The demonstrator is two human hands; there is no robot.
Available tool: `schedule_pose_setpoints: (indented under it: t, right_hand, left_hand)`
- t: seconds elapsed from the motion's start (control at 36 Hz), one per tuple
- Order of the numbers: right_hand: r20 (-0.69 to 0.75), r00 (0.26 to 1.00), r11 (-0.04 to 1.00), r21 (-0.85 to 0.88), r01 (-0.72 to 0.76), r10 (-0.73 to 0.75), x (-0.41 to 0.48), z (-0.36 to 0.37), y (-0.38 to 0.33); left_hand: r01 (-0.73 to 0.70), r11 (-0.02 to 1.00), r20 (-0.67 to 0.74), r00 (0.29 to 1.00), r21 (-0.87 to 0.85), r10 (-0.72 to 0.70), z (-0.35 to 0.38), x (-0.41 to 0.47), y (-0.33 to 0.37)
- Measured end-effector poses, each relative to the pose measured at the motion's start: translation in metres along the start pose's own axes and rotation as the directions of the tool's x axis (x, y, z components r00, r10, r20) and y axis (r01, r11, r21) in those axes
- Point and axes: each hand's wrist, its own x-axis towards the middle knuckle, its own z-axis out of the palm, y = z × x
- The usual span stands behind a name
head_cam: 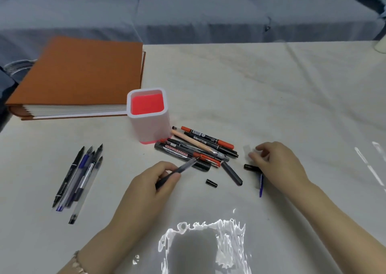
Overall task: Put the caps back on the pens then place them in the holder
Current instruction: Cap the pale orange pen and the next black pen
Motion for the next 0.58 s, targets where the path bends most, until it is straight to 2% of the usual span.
schedule_pose_setpoints:
  t: [0.19,0.25,0.31,0.36,0.44,0.58]
  right_hand:
    - [-0.01,1.0,1.0,-0.023,0.007,-0.007,0.012,0.014,-0.012]
    - [-0.029,0.999,0.998,0.049,0.028,-0.026,0.01,0.011,-0.013]
    - [-0.064,0.997,0.977,0.207,0.052,-0.039,0.004,0.004,-0.016]
    - [-0.059,0.996,0.911,0.404,0.087,-0.069,-0.007,-0.004,-0.021]
    - [0.031,0.984,0.742,0.661,0.112,-0.175,-0.024,-0.013,-0.028]
    - [0.04,0.946,0.611,0.772,0.176,-0.323,-0.045,-0.024,-0.036]
  left_hand:
    - [0.014,0.998,0.013,1.0,-0.061,-0.013,0.0,-0.001,0.005]
    - [0.007,0.997,0.008,1.0,-0.078,-0.006,-0.001,-0.002,0.005]
    - [0.004,0.994,0.0,1.0,-0.107,-0.004,-0.001,-0.002,0.006]
    - [0.004,0.99,-0.004,1.0,-0.138,-0.004,0.0,-0.003,0.008]
    - [0.002,0.985,-0.003,1.0,-0.17,-0.003,0.001,-0.005,0.012]
    - [-0.013,0.979,0.006,1.0,-0.203,0.014,0.003,-0.005,0.017]
